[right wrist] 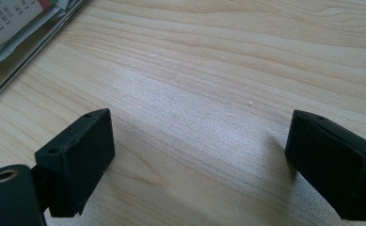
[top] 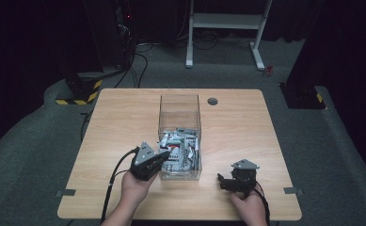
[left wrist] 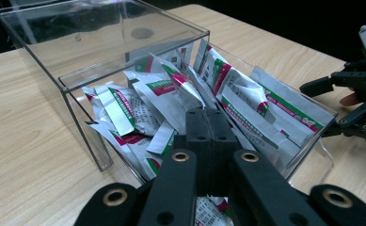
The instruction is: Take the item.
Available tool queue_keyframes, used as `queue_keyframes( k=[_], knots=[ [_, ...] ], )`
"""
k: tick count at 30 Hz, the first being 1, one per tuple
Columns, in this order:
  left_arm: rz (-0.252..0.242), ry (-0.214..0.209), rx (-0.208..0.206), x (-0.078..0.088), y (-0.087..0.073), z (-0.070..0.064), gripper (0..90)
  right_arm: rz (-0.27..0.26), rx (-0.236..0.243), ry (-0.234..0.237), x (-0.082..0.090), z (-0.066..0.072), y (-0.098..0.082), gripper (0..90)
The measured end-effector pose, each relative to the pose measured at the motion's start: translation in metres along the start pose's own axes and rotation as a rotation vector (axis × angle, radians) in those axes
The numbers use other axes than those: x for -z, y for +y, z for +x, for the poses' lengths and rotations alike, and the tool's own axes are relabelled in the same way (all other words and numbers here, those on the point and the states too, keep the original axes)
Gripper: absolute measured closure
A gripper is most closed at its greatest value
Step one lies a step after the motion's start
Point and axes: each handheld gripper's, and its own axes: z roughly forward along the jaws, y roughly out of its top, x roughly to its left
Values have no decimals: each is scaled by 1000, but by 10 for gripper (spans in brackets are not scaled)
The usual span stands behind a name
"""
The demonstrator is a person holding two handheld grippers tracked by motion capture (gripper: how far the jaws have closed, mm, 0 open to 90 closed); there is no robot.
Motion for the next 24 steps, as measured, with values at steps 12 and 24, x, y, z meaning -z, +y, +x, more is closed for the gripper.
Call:
queue_keyframes(
  k=[12,24],
  knots=[
    [-61,-8,0,8,2,4,900,0,0,4,0,1,0,81],
    [-95,-31,14,11,2,8,900,1,-3,3,0,1,0,81]
  ],
)
